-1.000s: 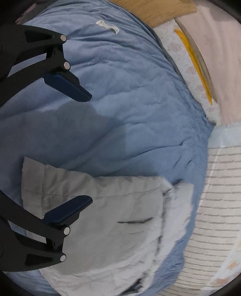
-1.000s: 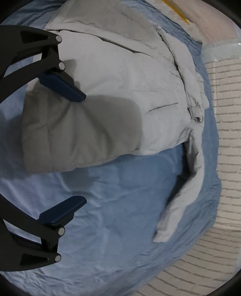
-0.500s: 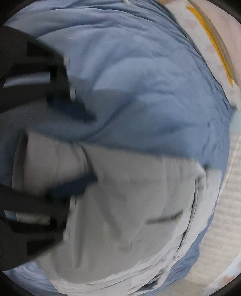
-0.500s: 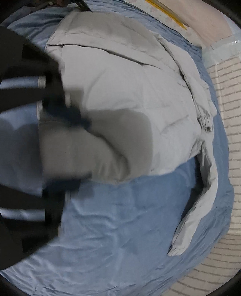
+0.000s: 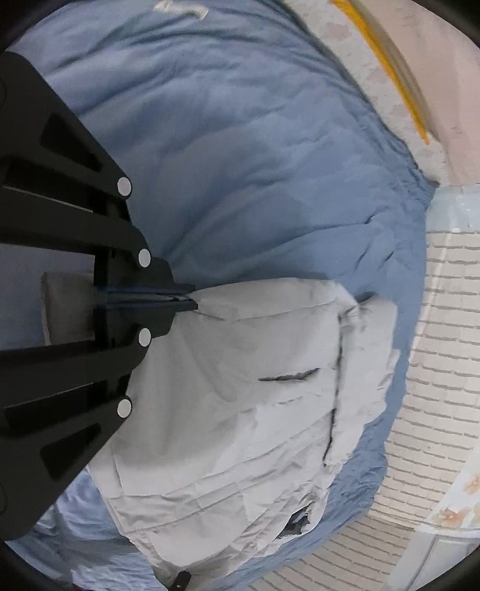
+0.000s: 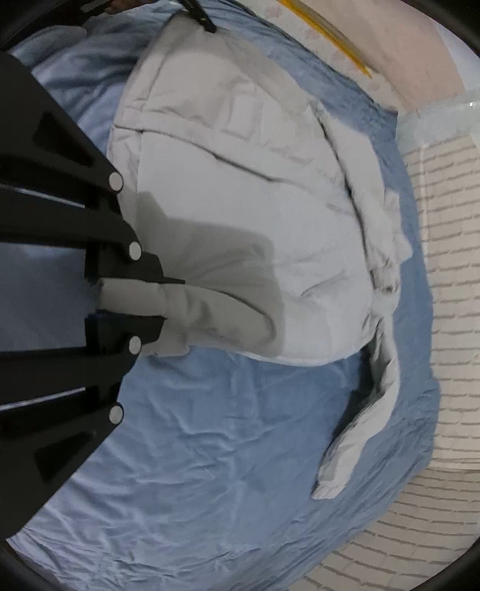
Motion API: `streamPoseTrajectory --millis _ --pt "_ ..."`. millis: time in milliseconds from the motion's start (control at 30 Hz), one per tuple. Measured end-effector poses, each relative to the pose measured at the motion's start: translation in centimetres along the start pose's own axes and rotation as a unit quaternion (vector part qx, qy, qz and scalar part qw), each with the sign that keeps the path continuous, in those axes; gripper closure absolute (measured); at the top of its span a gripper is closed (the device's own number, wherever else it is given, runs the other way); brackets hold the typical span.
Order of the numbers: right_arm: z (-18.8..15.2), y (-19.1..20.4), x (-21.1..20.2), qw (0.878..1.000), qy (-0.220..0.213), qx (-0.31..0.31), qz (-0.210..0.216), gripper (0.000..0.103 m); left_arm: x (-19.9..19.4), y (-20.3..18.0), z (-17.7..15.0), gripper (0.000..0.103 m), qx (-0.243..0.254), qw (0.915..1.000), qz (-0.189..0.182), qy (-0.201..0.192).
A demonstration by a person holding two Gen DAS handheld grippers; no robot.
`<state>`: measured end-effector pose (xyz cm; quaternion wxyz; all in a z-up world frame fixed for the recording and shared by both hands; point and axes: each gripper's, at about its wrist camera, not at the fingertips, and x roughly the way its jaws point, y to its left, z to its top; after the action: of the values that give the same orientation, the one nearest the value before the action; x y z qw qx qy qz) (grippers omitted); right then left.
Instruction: Fold large clothes
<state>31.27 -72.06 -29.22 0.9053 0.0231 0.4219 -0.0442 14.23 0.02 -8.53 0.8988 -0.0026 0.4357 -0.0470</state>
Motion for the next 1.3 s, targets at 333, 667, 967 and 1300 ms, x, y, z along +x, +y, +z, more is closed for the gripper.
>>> streamPoseTrajectory --millis 333,667,967,1300 --pt "-2.9 1.5 -4.4 0.999 -0.009 -0.017 0.035 0.094 -4.5 2.0 -0.5 0.103 -0.033 0.9995 0.001 -0.001" --pt "-2.7 -2.4 -8.2 0.997 -0.05 0.049 0.021 0.022 -13.7 -2.7 5.1 0.036 -0.07 0.9903 -0.017 -0.119" --pt "2.8 -5.6 -12.6 0.983 -0.166 0.048 -0.059 0.019 -12.4 -4.5 9.4 0.014 -0.022 0.9833 0.028 -0.178" --pt "8.0 -6.7 -8.7 0.98 -0.178 0.068 -0.066 0.016 -7.7 -2.7 14.3 0.008 -0.023 0.9783 0.063 -0.196"
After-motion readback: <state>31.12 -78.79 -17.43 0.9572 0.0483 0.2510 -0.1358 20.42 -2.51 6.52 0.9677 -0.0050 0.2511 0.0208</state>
